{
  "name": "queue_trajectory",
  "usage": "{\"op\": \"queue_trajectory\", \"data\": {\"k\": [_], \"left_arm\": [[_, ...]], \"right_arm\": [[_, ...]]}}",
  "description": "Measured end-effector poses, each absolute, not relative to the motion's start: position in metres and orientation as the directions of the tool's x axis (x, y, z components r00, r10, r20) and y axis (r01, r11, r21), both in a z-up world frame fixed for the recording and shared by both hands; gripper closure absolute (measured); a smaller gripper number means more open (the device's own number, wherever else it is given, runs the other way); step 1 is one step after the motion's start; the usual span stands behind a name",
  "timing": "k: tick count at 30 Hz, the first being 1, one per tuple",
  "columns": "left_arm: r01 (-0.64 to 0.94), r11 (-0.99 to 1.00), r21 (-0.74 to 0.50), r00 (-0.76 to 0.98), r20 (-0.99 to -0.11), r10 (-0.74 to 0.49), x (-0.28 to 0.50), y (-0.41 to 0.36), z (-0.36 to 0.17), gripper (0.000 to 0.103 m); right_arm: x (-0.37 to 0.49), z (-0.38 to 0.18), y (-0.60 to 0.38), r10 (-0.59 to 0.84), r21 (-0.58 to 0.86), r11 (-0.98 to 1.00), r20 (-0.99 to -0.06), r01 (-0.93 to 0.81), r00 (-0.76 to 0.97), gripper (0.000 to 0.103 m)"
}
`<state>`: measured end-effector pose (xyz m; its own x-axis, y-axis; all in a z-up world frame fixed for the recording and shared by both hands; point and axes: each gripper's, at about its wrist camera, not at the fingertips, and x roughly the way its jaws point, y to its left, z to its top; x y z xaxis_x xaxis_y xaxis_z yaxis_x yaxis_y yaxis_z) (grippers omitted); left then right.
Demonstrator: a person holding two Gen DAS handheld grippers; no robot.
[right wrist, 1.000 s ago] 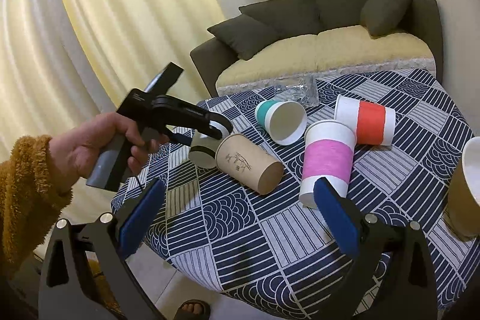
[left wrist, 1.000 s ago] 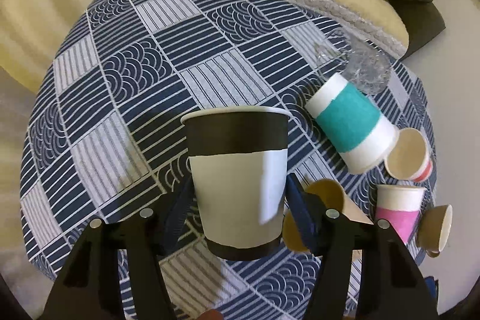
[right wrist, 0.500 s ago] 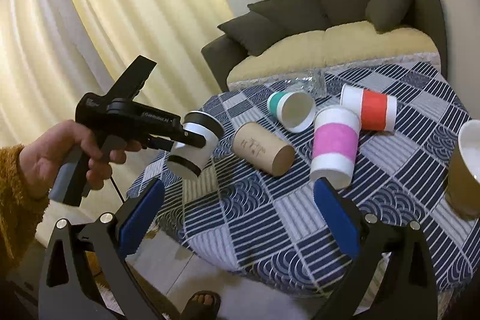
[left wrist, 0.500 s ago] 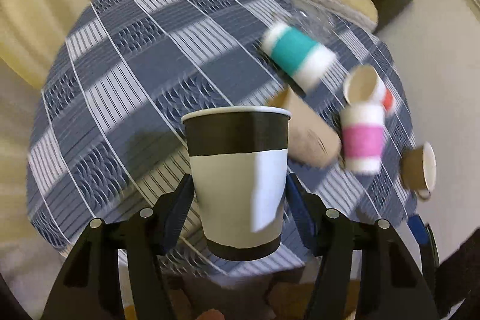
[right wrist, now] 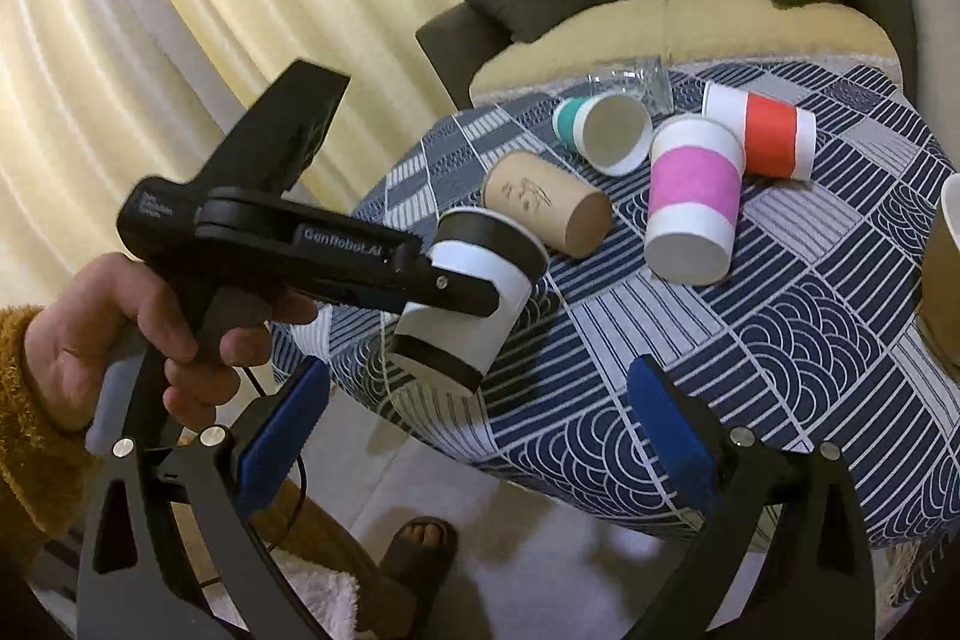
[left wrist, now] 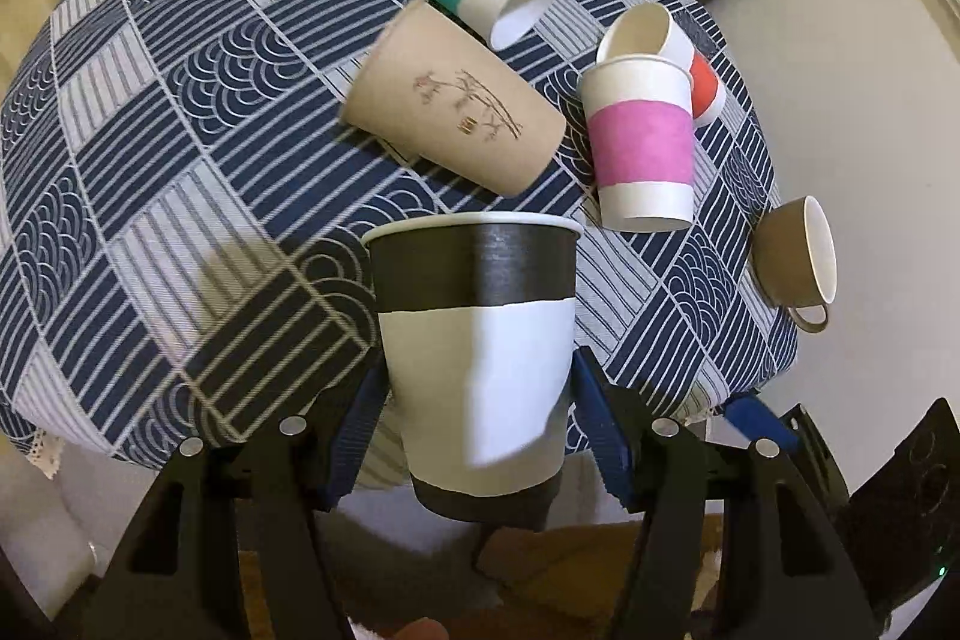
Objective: Flip cup upright
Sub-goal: 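Lift the white black-banded cup with the right gripper and rotate it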
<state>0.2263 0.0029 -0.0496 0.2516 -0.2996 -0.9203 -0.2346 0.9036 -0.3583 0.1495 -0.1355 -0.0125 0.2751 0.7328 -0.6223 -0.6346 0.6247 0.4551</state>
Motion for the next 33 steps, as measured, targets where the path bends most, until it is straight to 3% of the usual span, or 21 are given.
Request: {"op": "queue_trajectory", "data": {"k": [10,16,27,33], "left_arm": [[-0.24,0.92,-0.309,0.217,-0.941,-0.259,0.238,-0.004,-0.062,0.039],[-0.215,0.924,-0.315,0.247,-0.933,-0.26,0.236,-0.002,-0.05,0.024],[-0.157,0.906,-0.392,0.432,-0.853,-0.294,0.191,0.026,0.004,0.023],[-0.159,0.877,-0.454,0.514,-0.797,-0.319,0.152,0.047,-0.002,0.023]], "right_arm": [[0.157,-0.023,-0.127,0.71,0.453,0.638,-0.66,-0.622,0.247,0.005],[0.164,-0.025,-0.128,0.718,0.477,0.635,-0.654,-0.607,0.237,0.005],[0.177,-0.028,-0.116,0.729,0.52,0.625,-0.655,-0.582,0.199,0.005],[0.201,-0.03,-0.103,0.714,0.549,0.642,-0.682,-0.535,0.156,0.005]]}}
